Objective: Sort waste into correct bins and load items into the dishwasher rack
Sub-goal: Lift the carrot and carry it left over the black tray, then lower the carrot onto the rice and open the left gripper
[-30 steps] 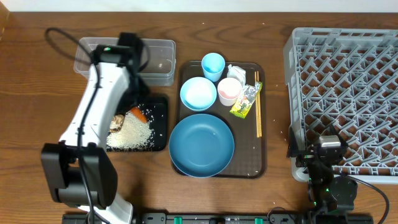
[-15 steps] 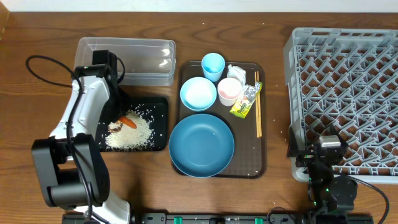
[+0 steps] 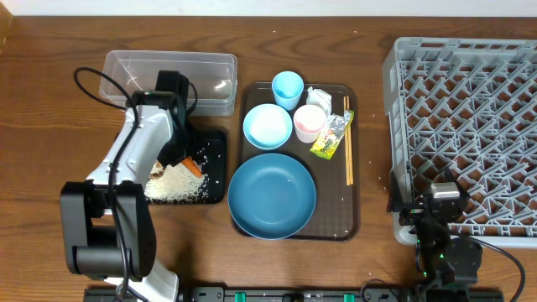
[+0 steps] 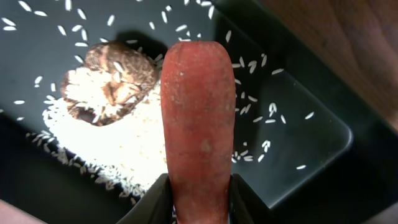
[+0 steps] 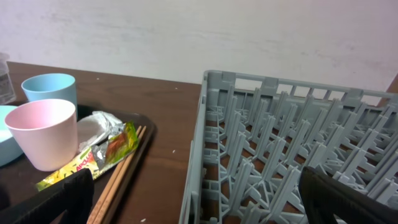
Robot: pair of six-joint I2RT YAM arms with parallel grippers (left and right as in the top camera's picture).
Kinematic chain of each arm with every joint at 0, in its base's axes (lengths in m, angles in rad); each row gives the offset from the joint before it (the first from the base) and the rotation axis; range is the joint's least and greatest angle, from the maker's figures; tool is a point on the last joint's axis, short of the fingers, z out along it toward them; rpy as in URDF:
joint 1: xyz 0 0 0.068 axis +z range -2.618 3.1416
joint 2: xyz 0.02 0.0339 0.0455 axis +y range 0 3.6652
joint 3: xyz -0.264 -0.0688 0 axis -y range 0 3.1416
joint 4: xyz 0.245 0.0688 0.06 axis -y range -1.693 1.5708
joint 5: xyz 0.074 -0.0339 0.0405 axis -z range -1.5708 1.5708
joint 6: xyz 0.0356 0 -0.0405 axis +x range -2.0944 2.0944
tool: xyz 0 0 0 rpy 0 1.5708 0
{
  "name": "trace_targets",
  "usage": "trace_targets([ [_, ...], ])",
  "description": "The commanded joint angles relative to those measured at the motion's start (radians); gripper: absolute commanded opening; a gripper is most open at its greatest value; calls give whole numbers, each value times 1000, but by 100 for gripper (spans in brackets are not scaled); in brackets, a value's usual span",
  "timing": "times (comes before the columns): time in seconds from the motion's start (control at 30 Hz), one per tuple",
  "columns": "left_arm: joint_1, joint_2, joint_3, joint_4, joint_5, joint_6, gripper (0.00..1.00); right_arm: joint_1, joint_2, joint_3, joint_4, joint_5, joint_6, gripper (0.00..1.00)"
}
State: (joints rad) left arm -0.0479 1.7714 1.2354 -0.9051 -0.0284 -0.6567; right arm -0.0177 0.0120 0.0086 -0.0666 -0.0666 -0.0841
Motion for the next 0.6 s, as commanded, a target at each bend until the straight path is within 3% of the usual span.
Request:
trace_targets([
  [0.0,3,-6,-43,38,-10,9,27,-8,-5,-3,-2,7,8,99],
  [0.33,3,-6,-73,81,-10,10,28,-8,-5,-3,-2,7,8,99],
  [0.37,3,-6,-73,80,-9,10,38,-8,-5,-3,-2,7,8,99],
  [0.43,3,-6,-73,77,-9,11,44,-8,-5,-3,-2,7,8,99],
  [0.57,3,-6,-73,77,-9,34,45,-8,-5,-3,-2,7,8,99],
])
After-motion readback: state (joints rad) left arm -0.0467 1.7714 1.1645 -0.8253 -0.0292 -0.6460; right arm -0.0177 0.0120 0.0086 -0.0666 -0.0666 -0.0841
